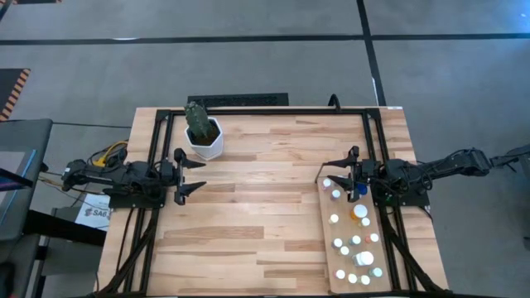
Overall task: Pick and place medicine bottles onto shelf by color
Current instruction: Return to Home Position
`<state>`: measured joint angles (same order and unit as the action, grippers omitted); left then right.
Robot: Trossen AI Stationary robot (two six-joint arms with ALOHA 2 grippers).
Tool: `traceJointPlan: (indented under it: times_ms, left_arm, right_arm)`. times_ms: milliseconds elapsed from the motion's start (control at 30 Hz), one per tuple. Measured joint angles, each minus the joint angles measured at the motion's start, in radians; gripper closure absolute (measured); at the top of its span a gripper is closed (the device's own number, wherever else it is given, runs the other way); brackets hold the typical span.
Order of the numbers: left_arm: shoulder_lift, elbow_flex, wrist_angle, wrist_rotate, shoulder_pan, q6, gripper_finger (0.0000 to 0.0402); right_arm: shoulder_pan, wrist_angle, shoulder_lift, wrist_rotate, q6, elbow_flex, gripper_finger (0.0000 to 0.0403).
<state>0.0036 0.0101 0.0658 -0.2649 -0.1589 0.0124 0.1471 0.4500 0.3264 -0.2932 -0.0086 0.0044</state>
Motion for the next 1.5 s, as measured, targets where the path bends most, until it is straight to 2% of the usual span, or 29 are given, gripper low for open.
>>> traceJointPlan:
  times_ms: [1500]
  left_arm:
    - [0.000, -0.002, 0.000, 0.000, 0.000, -0.016, 0.0113]
  right_arm:
    - [0.000, 0.000, 0.000, 0.000, 0.000, 0.000, 0.0163]
